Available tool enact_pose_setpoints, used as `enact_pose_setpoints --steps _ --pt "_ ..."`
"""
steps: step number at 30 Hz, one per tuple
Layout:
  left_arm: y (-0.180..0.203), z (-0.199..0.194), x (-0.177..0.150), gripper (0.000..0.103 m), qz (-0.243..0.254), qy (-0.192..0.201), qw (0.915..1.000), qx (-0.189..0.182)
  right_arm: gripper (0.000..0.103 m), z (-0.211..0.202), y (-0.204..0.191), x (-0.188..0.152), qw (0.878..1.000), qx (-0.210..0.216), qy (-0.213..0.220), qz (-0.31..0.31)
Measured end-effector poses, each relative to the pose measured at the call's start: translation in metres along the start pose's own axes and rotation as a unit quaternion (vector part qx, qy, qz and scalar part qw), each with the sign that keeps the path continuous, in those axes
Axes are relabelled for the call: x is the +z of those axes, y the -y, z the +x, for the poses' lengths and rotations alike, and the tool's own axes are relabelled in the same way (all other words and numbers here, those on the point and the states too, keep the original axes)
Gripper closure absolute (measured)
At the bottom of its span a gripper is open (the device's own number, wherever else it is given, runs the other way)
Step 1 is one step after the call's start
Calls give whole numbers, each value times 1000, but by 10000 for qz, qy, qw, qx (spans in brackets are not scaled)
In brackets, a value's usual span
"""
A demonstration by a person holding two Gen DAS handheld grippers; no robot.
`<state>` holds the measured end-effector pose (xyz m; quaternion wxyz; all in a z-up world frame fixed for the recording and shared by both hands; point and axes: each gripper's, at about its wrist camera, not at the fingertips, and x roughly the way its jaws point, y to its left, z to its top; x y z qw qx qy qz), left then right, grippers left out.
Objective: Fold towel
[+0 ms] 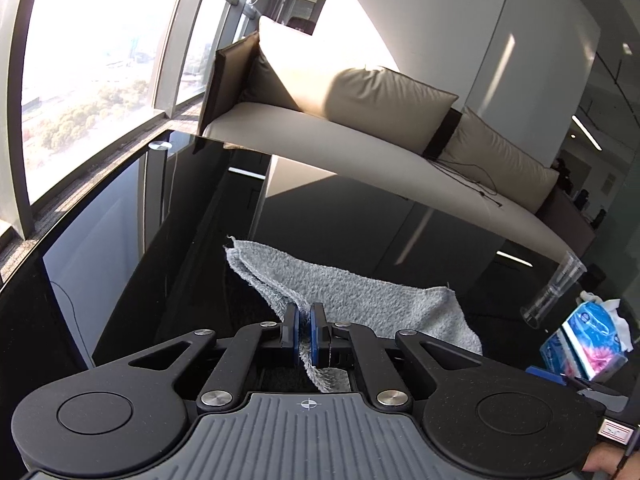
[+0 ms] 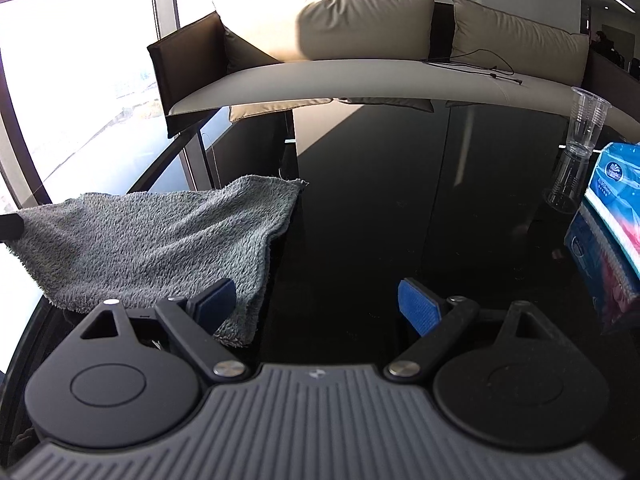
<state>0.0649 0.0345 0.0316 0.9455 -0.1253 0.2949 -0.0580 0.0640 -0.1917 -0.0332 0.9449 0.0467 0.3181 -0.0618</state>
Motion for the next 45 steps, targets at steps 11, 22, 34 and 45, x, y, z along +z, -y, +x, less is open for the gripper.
enact_pose_setpoints --steps 11,22,34,45 --pt "73 27 -5 98 738 -23 9948 -701 13 5 3 -4 9998 -78 -143 -89" --pt "106 51 -17 98 948 -317 9838 -1491 13 3 12 -2 9998 -50 -180 25" --pt "109 52 -25 97 1007 -464 9783 -1749 13 5 13 -1 9997 -70 -207 -100" --pt "74 35 -17 55 626 -341 9889 -1305 13 0 22 9 9998 94 110 162"
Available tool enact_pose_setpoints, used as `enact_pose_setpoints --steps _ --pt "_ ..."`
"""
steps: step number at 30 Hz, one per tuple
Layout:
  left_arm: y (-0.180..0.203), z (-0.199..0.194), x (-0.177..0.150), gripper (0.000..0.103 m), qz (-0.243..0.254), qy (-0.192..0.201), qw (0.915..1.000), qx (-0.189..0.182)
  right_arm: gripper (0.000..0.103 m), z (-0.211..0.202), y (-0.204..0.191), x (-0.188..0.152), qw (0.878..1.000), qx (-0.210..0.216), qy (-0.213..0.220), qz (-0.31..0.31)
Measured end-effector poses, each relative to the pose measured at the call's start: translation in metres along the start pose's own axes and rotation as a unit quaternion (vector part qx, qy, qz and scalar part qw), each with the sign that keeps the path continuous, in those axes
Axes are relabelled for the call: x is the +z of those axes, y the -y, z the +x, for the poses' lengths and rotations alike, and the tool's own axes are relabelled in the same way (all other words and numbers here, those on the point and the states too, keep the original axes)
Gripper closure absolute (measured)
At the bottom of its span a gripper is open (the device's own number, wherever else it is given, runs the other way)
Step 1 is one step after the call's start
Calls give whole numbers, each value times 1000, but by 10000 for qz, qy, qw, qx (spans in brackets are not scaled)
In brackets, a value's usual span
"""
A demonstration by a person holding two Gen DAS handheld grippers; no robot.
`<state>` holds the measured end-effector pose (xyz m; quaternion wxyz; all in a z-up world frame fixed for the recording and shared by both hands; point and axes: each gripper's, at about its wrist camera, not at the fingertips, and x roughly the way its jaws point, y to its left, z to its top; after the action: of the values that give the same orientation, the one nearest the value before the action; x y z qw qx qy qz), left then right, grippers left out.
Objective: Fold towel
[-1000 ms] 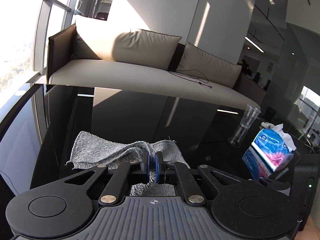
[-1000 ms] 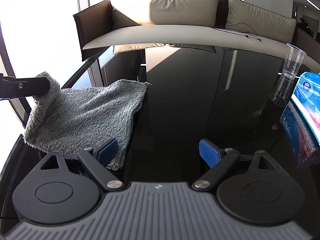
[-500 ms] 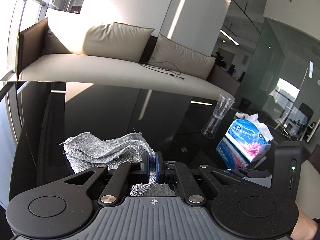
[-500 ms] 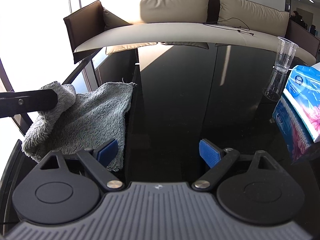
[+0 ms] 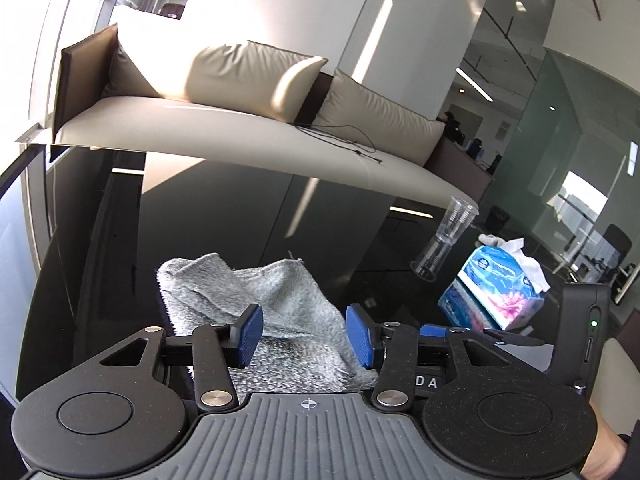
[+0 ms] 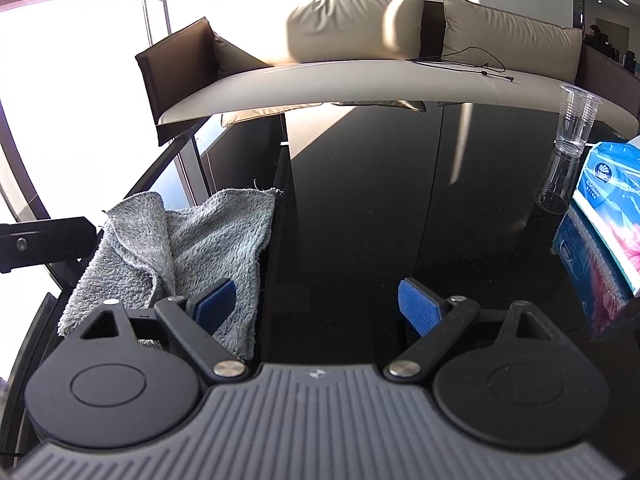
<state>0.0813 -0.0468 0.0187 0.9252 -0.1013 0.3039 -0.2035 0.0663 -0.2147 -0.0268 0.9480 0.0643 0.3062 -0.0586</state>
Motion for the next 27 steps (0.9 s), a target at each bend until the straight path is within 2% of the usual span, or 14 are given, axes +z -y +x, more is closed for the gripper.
enact_pose_setpoints --steps 5,10,15,20,22,27 --pt "-27 -11 0 51 -318 -68 9977 597 13 -6 -13 7 9976 491 303 -375" --pt "-42 -14 2 41 -374 -159 9952 895 13 -4 -33 9 9918 870 396 -853" --pt "-46 -14 3 40 -303 -222 9941 1016 13 -1 -48 10 9867 1075 459 -1132" --pt "-49 -15 3 40 -347 -260 9940 1003 34 9 -57 10 9842 1186 339 -1268" --pt "-49 -16 3 40 -348 -260 9939 1009 39 13 -60 9 9836 1224 302 -1289" --pt "-51 -16 2 40 -389 -284 9935 1029 42 12 -65 3 9815 1275 295 -1395"
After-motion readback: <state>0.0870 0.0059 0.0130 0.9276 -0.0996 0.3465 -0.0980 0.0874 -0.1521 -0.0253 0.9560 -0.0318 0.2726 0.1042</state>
